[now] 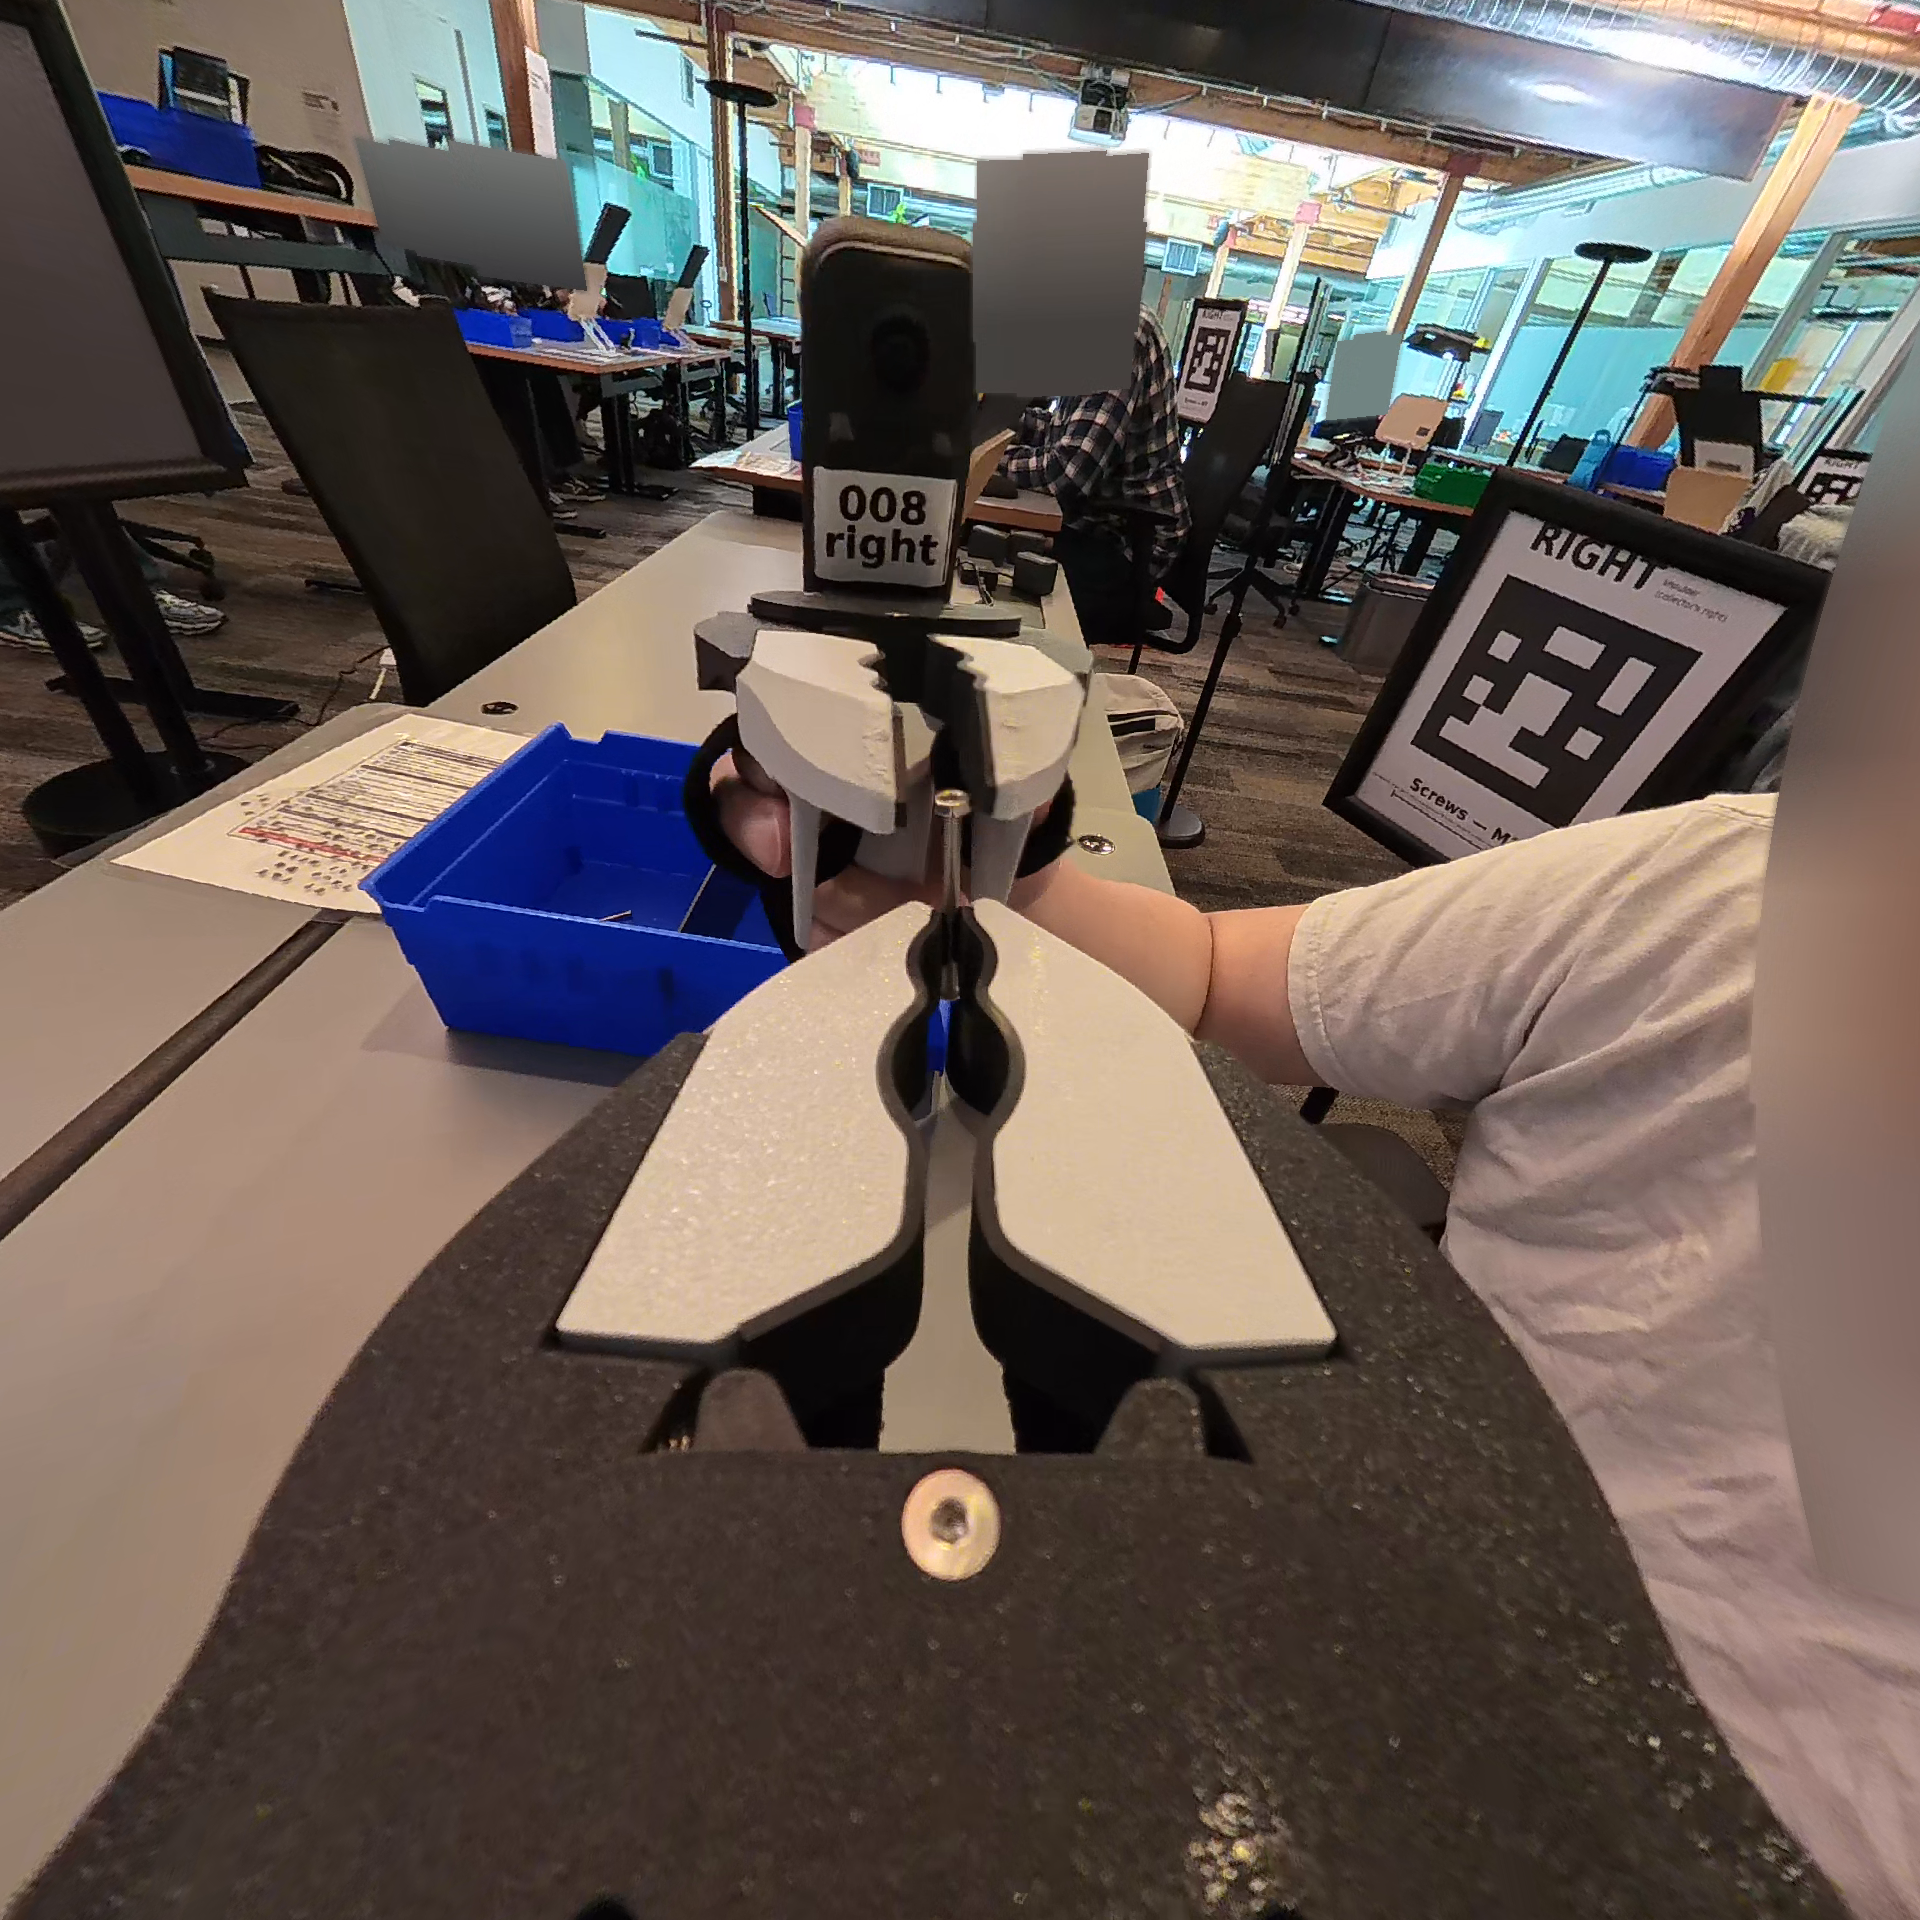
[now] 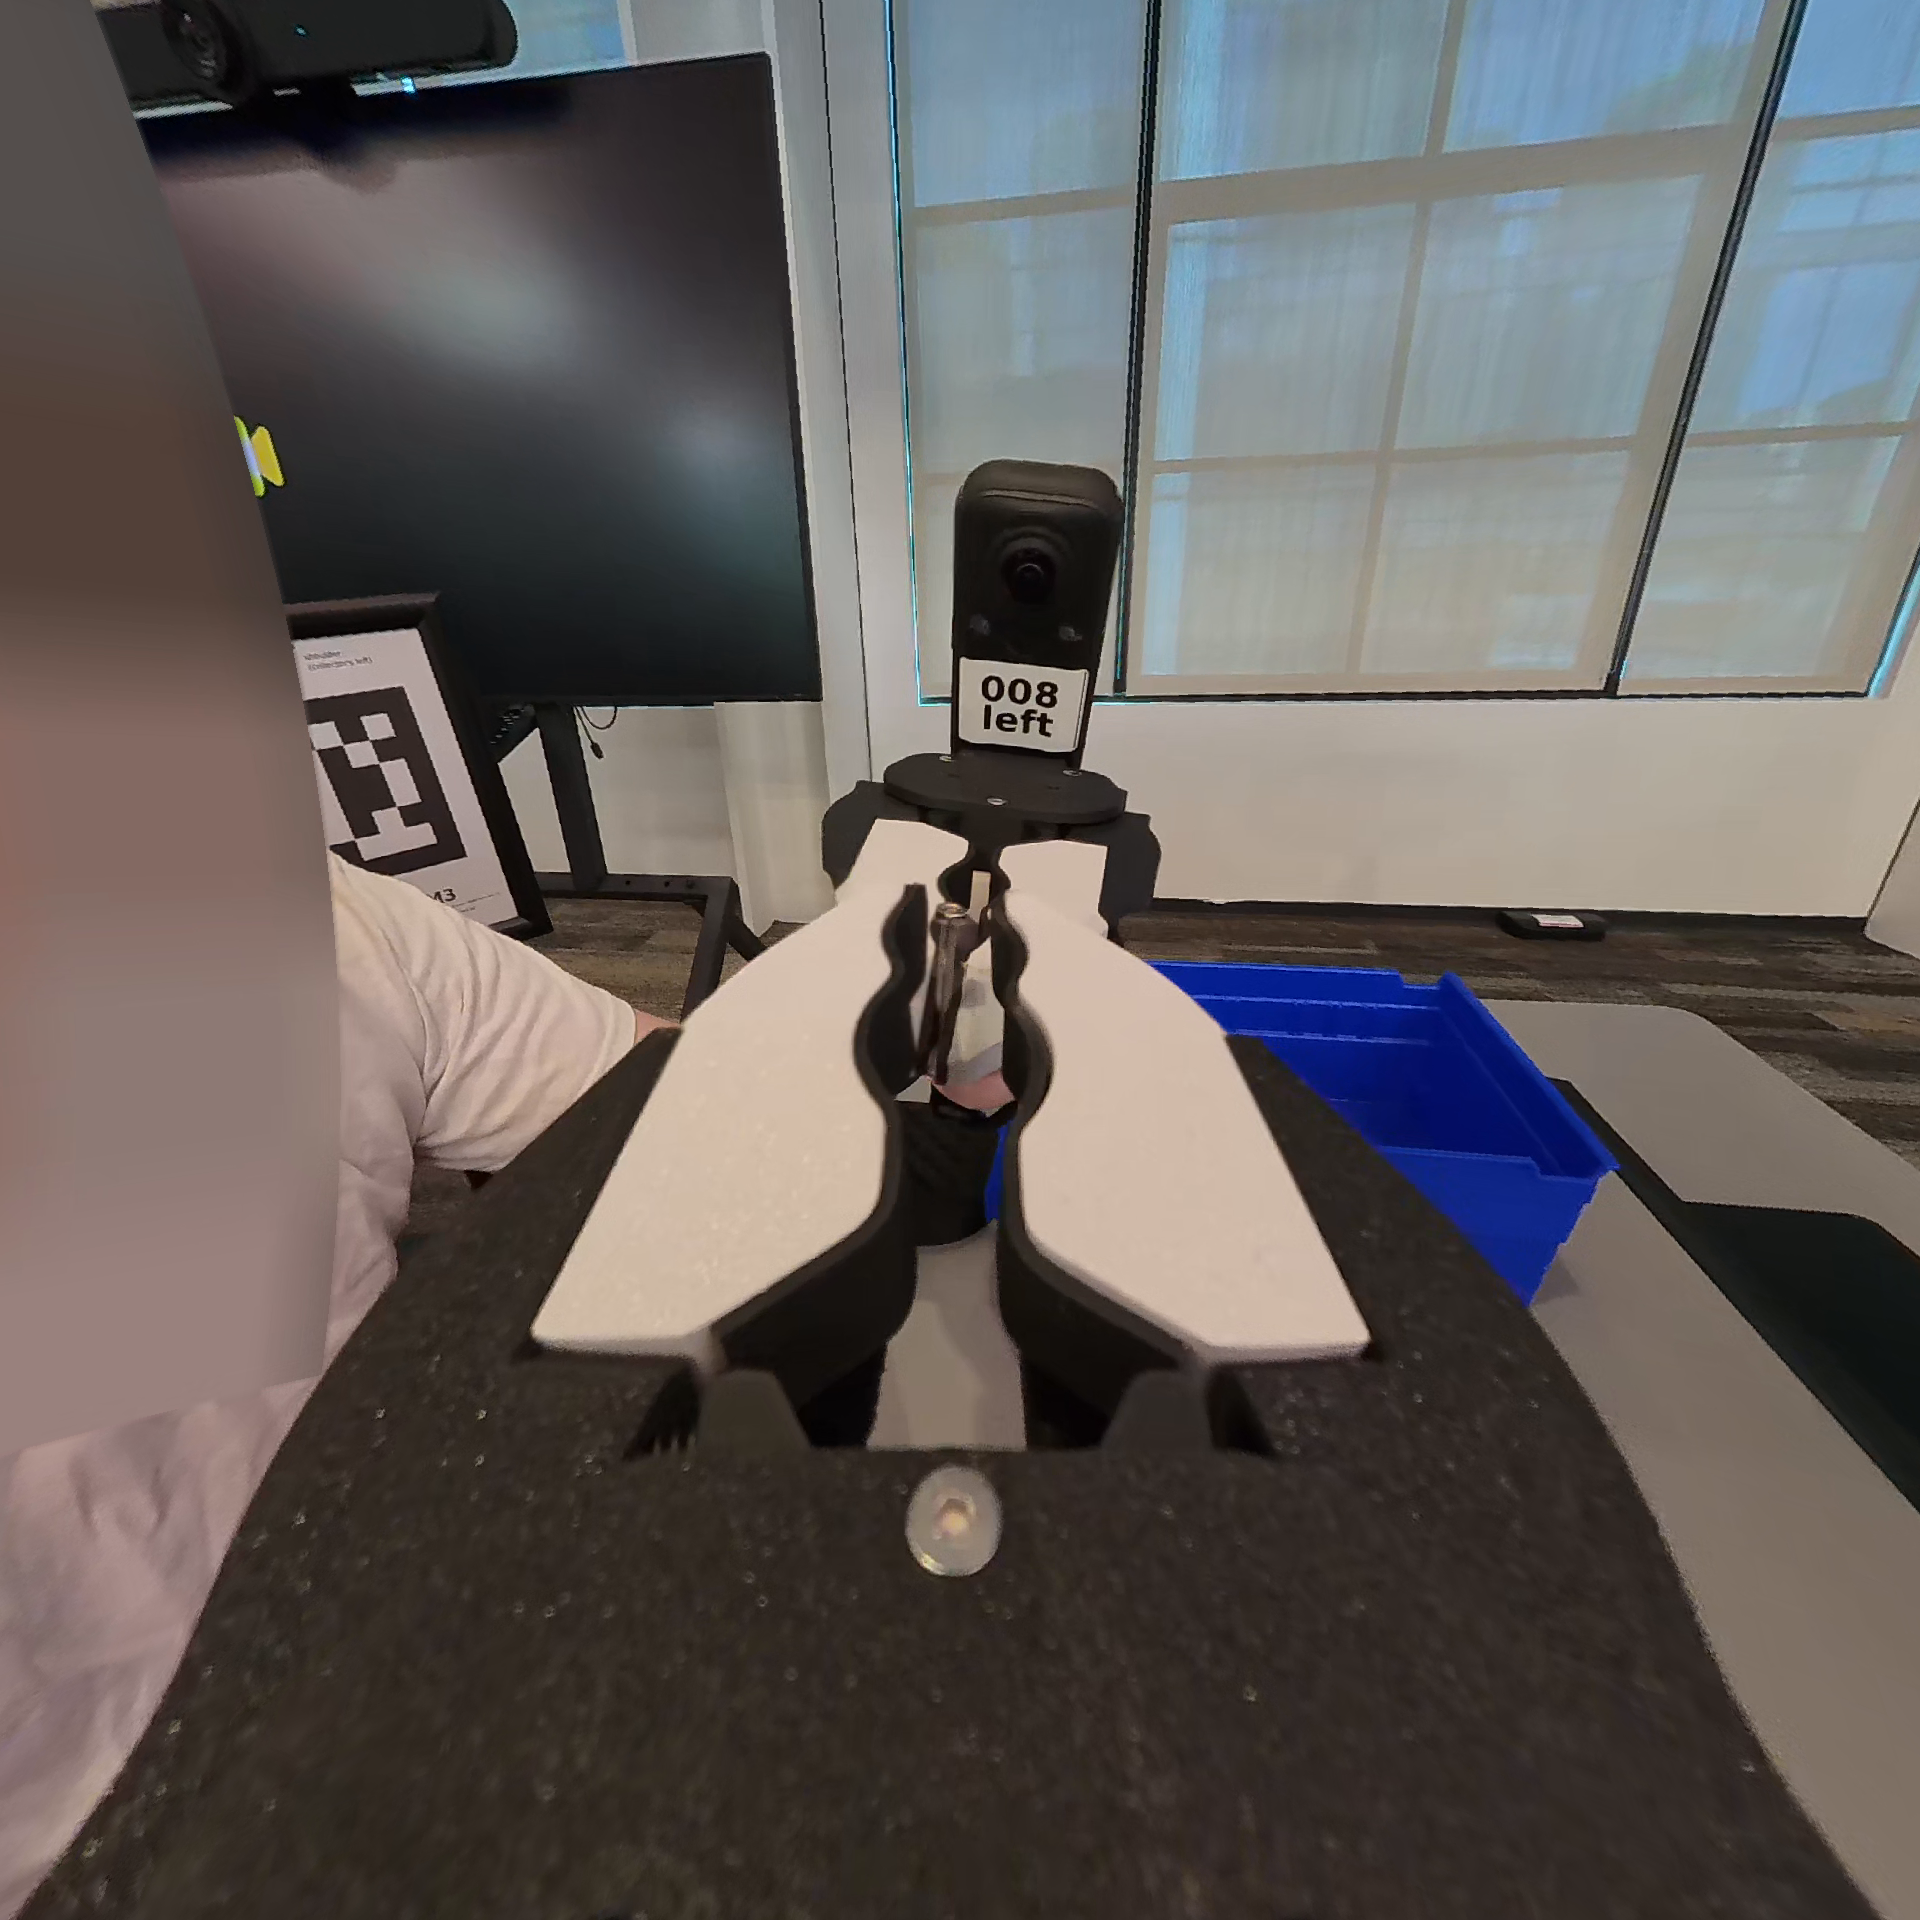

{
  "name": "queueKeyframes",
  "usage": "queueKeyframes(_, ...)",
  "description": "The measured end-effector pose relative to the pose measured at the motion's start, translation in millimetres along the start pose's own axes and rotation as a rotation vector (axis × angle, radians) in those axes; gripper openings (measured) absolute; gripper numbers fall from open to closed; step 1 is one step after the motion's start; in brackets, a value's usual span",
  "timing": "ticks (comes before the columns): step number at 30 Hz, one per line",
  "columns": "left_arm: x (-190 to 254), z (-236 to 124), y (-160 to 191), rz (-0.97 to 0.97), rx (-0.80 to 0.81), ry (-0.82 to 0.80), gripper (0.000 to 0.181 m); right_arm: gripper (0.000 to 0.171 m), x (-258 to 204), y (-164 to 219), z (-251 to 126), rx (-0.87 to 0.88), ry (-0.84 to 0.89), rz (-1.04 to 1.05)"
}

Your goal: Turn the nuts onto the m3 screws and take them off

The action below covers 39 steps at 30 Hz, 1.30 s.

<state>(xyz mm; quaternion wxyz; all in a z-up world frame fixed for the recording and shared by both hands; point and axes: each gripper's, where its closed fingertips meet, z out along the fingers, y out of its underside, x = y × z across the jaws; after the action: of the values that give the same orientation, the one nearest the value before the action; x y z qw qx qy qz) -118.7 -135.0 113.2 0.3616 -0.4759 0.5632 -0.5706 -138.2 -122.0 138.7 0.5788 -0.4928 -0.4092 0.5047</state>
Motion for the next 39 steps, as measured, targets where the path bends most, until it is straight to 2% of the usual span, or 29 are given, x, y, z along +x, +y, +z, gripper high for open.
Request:
queueKeyframes(15,4,2,2,-0.024,-0.007,0.045,0.002,0.005,2,-5,-6,0.045,-0.046,0.04)
queueKeyframes(17,-4,2,5,-0.008,-0.027,0.003,0.002,0.005,11,-4,-11,0.036,-0.007,0.022)
queueKeyframes(19,-28,0,15,0.043,-0.085,-0.149,0.002,0.005,28,-2,-20,-0.01,0.092,-0.019)
queueKeyframes(21,-59,-8,27,0.053,-0.158,-0.327,0.002,0.005,55,6,-35,-0.116,0.28,-0.094)
queueKeyframes(24,-118,-40,47,0.153,-0.326,-0.745,0.002,0.005,84,17,-59,-0.293,0.504,-0.188)
queueKeyframes(26,-144,-67,50,0.276,-0.425,-0.997,0.002,0.005,93,20,-70,-0.369,0.58,-0.21)
queueKeyframes(28,-157,-85,49,0.354,-0.482,-1.146,0.001,0.005,98,20,-78,-0.398,0.627,-0.208)
queueKeyframes(30,-163,-94,50,0.37,-0.508,-1.205,0.002,0.005,104,22,-91,-0.452,0.682,-0.189)
queueKeyframes(34,-167,-100,52,0.363,-0.515,-1.221,0.002,0.005,106,35,-131,-0.664,0.794,-0.111)
queueKeyframes(39,-164,-102,46,0.391,-0.513,-1.237,0.002,0.005,77,73,-216,-1.059,0.916,0.116)
